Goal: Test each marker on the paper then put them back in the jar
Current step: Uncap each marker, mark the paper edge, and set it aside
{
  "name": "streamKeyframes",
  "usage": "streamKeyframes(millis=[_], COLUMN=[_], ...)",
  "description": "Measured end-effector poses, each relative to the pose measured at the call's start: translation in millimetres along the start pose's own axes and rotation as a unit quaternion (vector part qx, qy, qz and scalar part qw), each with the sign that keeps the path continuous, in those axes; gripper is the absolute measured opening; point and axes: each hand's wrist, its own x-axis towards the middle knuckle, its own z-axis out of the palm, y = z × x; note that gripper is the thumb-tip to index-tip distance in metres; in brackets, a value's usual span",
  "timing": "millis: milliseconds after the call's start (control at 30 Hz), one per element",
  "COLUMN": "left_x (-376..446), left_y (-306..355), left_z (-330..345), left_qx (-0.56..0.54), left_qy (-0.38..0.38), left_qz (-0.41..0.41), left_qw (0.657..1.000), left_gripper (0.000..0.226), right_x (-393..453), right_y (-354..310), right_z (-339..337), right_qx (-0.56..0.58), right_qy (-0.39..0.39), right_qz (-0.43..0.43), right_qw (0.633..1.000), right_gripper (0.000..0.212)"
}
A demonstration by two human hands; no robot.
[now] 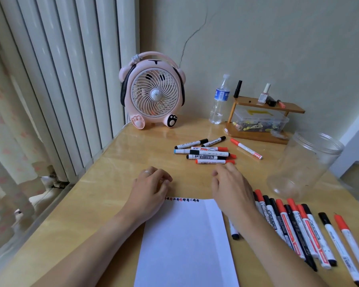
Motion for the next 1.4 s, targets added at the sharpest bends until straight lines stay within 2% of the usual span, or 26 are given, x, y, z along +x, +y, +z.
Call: streamKeyframes(millis=[100, 333, 500, 633, 700, 800, 867, 933, 1067, 1167, 1233, 1267, 1300, 1367, 1400], left_x=[1, 4, 4, 4, 5, 3, 1, -2, -8, -11, -11, -11, -10, -11, -12], left_y=[-1, -2, -4, -4, -4, -3, -2, 2, 13, 15, 15, 15, 16, 18, 19], left_z=[0, 0, 1, 2, 1, 0, -1, -3, -2, 3, 2, 1, -2, -5, -6], left_qx=[-0.003, -0.013, -0.005, 0.0, 0.001, -0.001, 0.004, 0.018, 0.023, -0.003, 0.006, 0.014, 0.02, 0.024, 0.036], left_qy=[0.001, 0.009, 0.009, 0.008, 0.009, 0.011, 0.006, -0.003, -0.05, -0.082, -0.08, -0.082, -0.086, -0.093, -0.095], left_qz=[-0.01, -0.022, -0.013, -0.011, -0.01, 0.004, 0.026, 0.065, 0.135, 0.168, 0.169, 0.165, 0.162, 0.158, 0.16], left_qw=[1.0, 1.0, 1.0, 1.0, 1.0, 1.0, 1.0, 0.998, 0.989, 0.982, 0.982, 0.983, 0.983, 0.983, 0.982], left_gripper=[0.021, 0.022, 0.022, 0.021, 0.022, 0.021, 0.019, 0.027, 0.037, 0.026, 0.028, 0.03, 0.033, 0.037, 0.038], right_x=[35, 67, 67, 67, 66, 60, 46, 24, -15, -27, -30, -30, -30, -31, -32], right_y=[6, 16, 19, 23, 24, 18, 7, -7, -20, -14, -7, -1, 4, 14, 14], right_z=[12, 47, 56, 58, 54, 39, 20, 0, -14, -7, -9, -13, -17, -23, -23], right_qx=[0.019, -0.005, -0.011, -0.015, -0.021, 0.003, 0.089, 0.246, 0.53, 0.643, 0.677, 0.666, 0.625, 0.456, 0.355], right_qy=[-0.008, -0.019, 0.04, 0.041, 0.059, 0.127, 0.179, 0.19, 0.106, 0.054, 0.024, 0.0, -0.028, -0.063, -0.056], right_qz=[-0.041, -0.085, -0.079, -0.07, -0.097, -0.162, -0.18, -0.144, -0.015, 0.062, 0.094, 0.092, 0.073, -0.007, -0.059], right_qw=[0.999, 0.996, 0.996, 0.997, 0.993, 0.979, 0.963, 0.939, 0.841, 0.761, 0.729, 0.74, 0.777, 0.888, 0.931], right_gripper=[0.028, 0.042, 0.034, 0.02, 0.011, 0.01, 0.007, 0.009, 0.006, 0.008, 0.017, 0.022, 0.026, 0.027, 0.024])
